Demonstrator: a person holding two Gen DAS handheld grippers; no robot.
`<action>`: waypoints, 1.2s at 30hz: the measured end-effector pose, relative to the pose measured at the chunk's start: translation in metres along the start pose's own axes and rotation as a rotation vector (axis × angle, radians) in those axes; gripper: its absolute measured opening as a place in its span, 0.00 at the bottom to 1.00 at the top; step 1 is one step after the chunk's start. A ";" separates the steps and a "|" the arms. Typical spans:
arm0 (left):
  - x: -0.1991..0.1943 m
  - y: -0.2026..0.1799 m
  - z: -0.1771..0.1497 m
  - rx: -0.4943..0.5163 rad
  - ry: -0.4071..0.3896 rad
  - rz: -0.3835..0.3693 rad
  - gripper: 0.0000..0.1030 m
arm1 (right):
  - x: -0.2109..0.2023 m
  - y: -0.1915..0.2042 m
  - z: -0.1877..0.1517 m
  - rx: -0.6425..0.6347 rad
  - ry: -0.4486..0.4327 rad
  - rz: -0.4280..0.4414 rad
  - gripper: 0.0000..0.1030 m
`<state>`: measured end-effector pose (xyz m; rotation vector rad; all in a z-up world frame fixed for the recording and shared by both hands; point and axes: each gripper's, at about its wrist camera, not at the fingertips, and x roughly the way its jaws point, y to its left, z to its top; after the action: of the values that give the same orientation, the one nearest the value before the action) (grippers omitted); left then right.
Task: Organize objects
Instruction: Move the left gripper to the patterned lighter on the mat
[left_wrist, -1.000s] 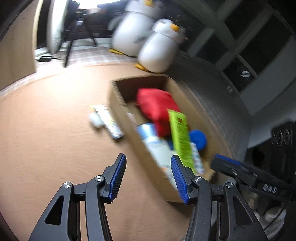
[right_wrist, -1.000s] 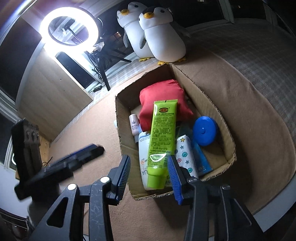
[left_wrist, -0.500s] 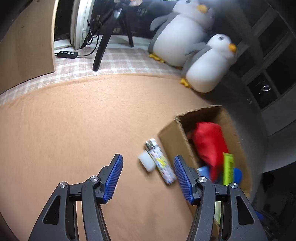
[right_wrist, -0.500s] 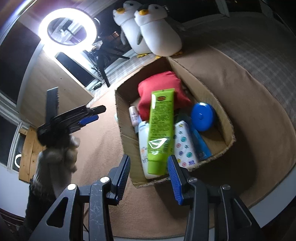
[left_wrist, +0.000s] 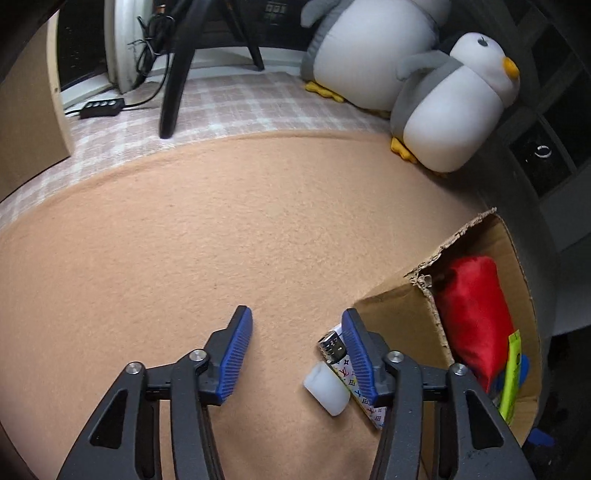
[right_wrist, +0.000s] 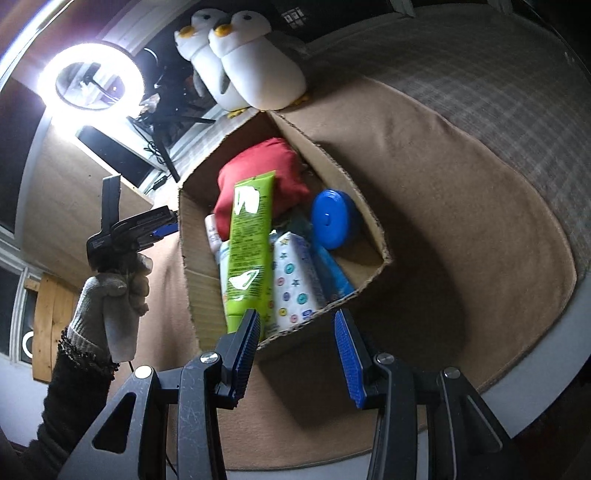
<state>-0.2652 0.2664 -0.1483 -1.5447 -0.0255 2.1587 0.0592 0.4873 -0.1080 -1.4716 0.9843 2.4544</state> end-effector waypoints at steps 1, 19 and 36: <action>0.001 0.000 0.001 0.002 -0.004 -0.008 0.51 | 0.001 -0.001 0.001 0.003 0.002 -0.005 0.37; -0.003 -0.019 -0.018 0.188 -0.021 0.042 0.47 | 0.007 0.004 0.000 0.017 0.022 -0.027 0.38; -0.040 0.004 -0.098 0.266 -0.022 0.108 0.46 | 0.002 0.038 -0.007 -0.056 0.016 0.019 0.40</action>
<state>-0.1694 0.2222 -0.1491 -1.3979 0.3319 2.1591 0.0479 0.4530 -0.0942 -1.5076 0.9437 2.5070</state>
